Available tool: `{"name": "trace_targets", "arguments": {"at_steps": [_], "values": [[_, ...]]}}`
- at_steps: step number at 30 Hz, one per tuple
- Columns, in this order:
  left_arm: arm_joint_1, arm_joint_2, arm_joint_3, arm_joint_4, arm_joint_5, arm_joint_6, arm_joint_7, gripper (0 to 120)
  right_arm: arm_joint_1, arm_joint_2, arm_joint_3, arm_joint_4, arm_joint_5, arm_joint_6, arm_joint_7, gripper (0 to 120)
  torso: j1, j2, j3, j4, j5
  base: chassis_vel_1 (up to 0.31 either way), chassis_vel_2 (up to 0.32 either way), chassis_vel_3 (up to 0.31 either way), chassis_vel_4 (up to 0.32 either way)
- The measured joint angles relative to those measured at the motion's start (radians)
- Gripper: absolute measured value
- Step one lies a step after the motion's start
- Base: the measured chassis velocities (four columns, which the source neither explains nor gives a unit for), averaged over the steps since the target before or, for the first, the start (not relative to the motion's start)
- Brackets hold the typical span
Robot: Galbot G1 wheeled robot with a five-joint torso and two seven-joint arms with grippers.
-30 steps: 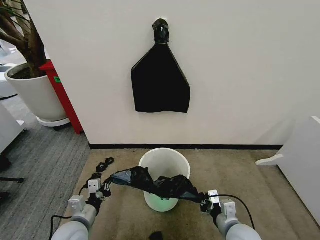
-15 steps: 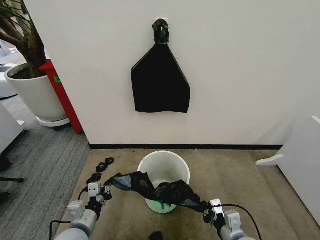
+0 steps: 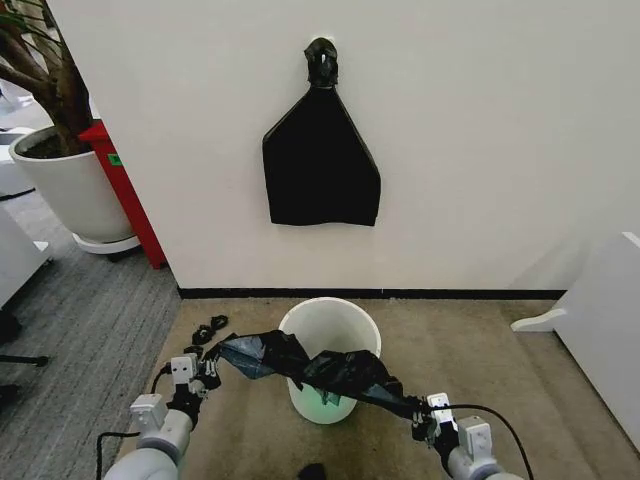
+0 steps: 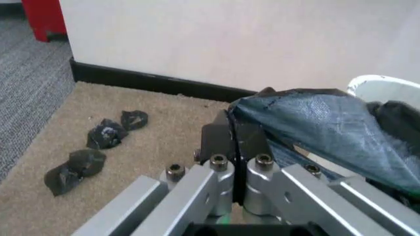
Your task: Place the garbage bag over the trash bin.
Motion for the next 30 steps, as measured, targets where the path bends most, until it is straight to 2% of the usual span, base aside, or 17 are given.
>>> {"name": "trace_targets", "arguments": {"at_steps": [8,17,30], "values": [[0.034,-0.027,0.000,-0.019,0.059,-0.018,0.009,0,-0.029,0.000,-0.020,0.000,-0.025,0.004,-0.010,0,0.000,0.000,0.000,0.0000,0.0000,0.000,0.000,0.000,0.000],[0.035,-0.035,-0.006,-0.057,0.068,-0.021,0.005,0,-0.038,0.014,-0.013,0.029,-0.026,0.005,-0.011,0,0.000,0.000,0.000,0.0001,0.0000,0.000,0.000,0.000,0.000],[-0.035,-0.037,0.003,0.004,0.015,-0.035,0.003,0,0.025,0.040,0.018,-0.004,0.003,0.004,-0.011,0,0.000,0.000,0.000,0.0001,0.0000,0.000,0.000,0.000,0.000]]}}
